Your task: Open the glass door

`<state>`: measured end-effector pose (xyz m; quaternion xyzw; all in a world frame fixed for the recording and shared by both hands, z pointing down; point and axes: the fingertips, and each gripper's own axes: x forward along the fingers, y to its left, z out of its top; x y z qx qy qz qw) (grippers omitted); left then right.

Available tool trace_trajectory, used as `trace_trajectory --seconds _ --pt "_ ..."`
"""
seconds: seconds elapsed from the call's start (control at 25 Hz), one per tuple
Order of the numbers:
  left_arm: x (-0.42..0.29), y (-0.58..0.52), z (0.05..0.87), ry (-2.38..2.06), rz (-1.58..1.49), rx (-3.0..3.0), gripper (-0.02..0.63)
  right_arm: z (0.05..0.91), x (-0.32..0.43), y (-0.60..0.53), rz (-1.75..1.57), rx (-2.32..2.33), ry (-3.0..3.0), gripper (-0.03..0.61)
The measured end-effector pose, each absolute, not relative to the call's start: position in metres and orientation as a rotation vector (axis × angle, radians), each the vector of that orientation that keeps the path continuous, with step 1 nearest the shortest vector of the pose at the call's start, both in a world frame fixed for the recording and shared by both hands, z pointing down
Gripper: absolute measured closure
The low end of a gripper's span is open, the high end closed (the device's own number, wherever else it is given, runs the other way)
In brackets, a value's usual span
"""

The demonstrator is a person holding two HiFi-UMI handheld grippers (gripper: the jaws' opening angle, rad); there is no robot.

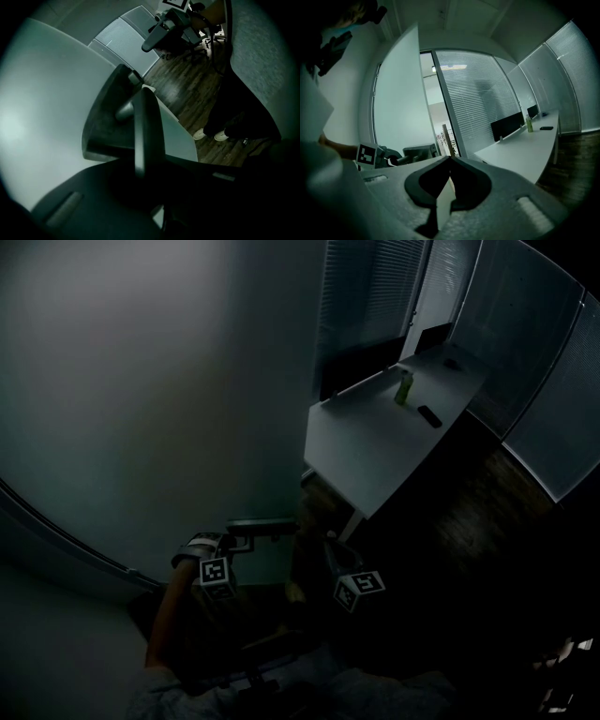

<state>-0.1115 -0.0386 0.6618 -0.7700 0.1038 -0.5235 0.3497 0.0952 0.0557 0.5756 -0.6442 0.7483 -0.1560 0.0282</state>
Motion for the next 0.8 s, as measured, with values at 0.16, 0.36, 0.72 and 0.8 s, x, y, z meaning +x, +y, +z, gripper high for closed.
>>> trace_trajectory --seconds 0.16,0.36,0.72,0.8 --pt "-0.11 -0.041 0.663 0.271 -1.343 -1.995 0.612 0.577 0.097 0.055 -0.482 -1.987 2.31 0.577" --pt "-0.11 -0.039 0.66 0.282 -1.342 -1.998 0.612 0.58 0.106 0.06 -0.488 -2.01 2.296 0.577" --pt "-0.118 -0.04 0.65 0.361 -1.337 -2.061 0.574 0.581 0.108 0.061 -0.497 -2.005 2.286 0.577" --pt "-0.122 -0.039 0.647 0.365 -1.342 -2.081 0.534 0.581 0.106 0.061 -0.502 -1.998 2.293 0.577"
